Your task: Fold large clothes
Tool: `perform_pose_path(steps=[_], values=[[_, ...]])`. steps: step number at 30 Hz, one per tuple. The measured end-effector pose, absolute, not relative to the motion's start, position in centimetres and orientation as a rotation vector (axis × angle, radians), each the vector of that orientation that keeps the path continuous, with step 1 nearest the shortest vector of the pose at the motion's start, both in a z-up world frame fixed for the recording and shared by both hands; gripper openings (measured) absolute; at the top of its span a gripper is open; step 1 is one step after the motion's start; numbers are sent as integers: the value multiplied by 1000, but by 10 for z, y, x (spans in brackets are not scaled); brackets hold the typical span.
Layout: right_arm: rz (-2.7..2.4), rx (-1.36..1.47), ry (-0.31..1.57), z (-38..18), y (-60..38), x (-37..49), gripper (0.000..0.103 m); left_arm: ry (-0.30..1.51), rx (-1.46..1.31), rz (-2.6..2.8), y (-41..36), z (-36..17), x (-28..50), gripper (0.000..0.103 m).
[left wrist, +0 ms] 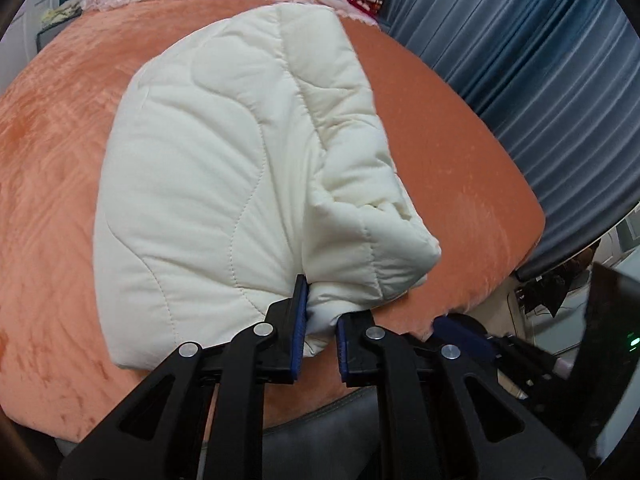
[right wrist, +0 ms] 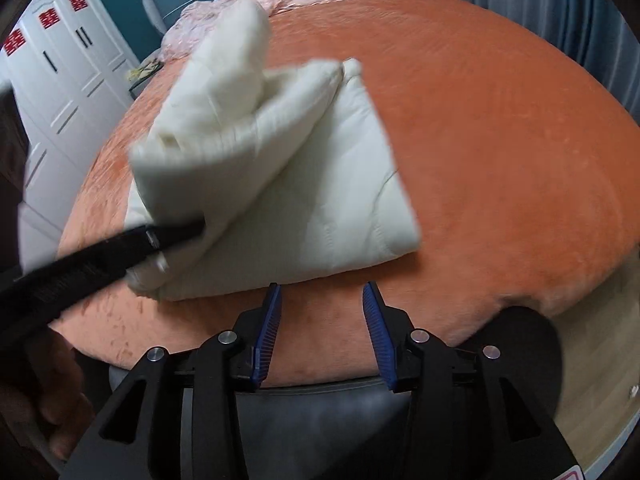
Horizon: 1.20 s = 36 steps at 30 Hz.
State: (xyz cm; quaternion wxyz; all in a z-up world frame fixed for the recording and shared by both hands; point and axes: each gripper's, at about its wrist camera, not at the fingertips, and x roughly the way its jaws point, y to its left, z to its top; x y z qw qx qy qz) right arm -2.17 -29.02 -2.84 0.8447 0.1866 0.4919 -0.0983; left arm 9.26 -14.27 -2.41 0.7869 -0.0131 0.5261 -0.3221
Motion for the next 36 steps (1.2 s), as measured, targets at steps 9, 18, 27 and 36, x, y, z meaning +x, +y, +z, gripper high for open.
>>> perform_pose_path(steps=[9,18,27,36], values=[[-82,509,842,45,-305,-3,63,1086,-29,-651,-124,-6,71,23],[62,469,968,26,-268,50,62,1079,-108,-588,-75,12,53,61],[11,433,907,32,-286,54,16,1043,-189,-389,-27,28,89,61],[-110,530,961,-7,-350,18,16,1039,-114,-412,-71,37,114,61]])
